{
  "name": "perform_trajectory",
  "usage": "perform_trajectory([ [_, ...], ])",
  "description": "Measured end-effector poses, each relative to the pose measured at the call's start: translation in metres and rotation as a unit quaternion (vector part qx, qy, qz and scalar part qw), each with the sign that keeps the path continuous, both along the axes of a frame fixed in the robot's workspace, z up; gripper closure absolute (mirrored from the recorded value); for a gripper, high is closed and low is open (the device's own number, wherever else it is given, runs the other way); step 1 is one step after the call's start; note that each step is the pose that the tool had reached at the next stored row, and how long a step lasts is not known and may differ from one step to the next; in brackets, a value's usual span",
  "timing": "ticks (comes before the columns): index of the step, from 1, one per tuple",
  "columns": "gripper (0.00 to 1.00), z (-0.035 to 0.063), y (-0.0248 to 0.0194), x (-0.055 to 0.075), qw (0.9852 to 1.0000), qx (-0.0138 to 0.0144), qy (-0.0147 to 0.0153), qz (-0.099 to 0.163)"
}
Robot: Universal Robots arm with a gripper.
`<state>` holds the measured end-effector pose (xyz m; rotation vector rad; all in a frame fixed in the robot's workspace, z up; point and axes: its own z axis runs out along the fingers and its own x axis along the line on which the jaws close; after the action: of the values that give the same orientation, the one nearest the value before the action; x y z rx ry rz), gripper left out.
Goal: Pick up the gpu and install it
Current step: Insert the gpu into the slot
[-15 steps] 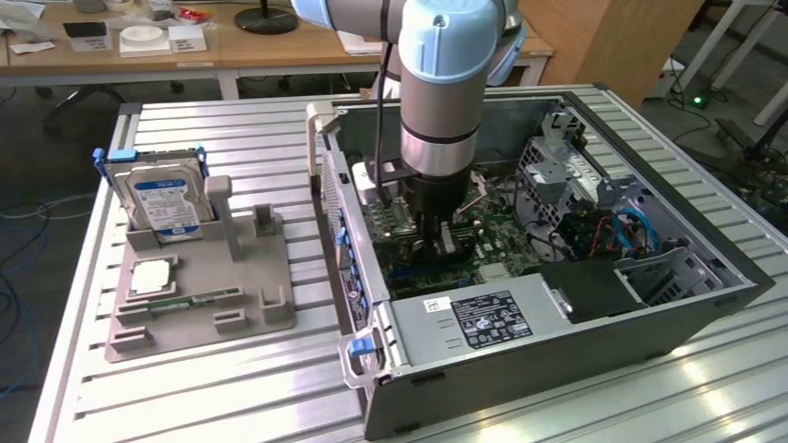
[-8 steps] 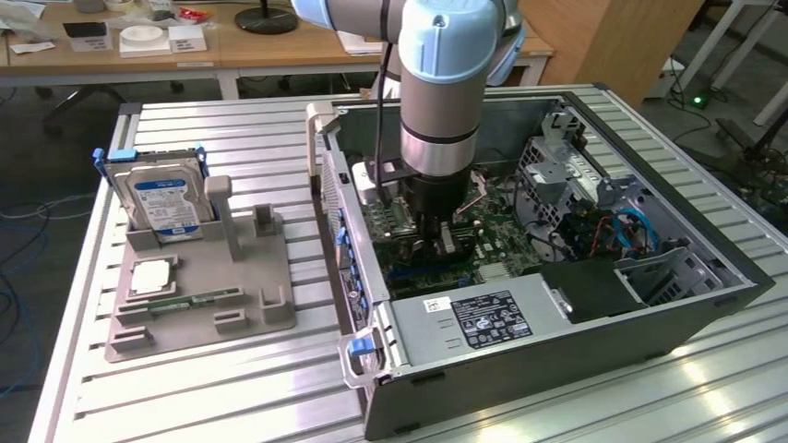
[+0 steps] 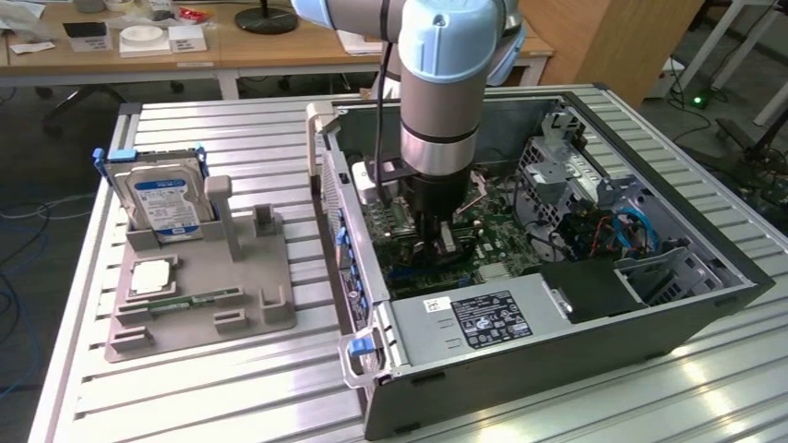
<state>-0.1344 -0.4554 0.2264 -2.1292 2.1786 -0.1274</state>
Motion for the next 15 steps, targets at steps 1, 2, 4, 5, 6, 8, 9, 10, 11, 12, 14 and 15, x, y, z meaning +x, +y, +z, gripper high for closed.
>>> perform_trajectory([
  [1, 0.6, 0.0006, 0.0, 0.0, 1.0, 0.0001, -0.0002, 0.0],
  [2, 0.6, 0.0009, 0.0, 0.0, 1.0, 0.0001, -0.0004, 0.0],
  [4, 0.6, 0.002, 0.0, 0.0, 1.0, 0.0001, -0.0006, 0.0],
  [5, 0.6, 0.0034, 0.0, 0.0, 1.0, 0.0001, -0.0007, 0.0],
  [6, 0.6, 0.0056, 0.0, 0.0, 1.0, 0.0001, -0.0009, 0.001],
  [8, 0.6, 0.0132, 0.0, 0.0, 1.0, 0.0001, -0.0013, 0.001],
  [9, 0.6, 0.0176, 0.0, 0.0, 1.0, 0.0001, -0.0016, 0.001],
  [10, 0.6, 0.0221, 0.0, 0.0, 1.0, 0.0001, -0.0018, 0.001],
  [11, 0.6, 0.0265, 0.0, 0.0, 1.0, 0.0001, -0.0022, 0.001],
  [12, 0.6, 0.0306, 0.0001, 0.0, 1.0, 0.0001, -0.0026, 0.001],
  [14, 0.6, 0.039, 0.0, 0.0, 1.0, 0.0001, -0.0037, 0.001],
  [15, 0.6, 0.0429, 0.0, 0.0, 1.0, 0.0001, -0.0043, 0.001],
])
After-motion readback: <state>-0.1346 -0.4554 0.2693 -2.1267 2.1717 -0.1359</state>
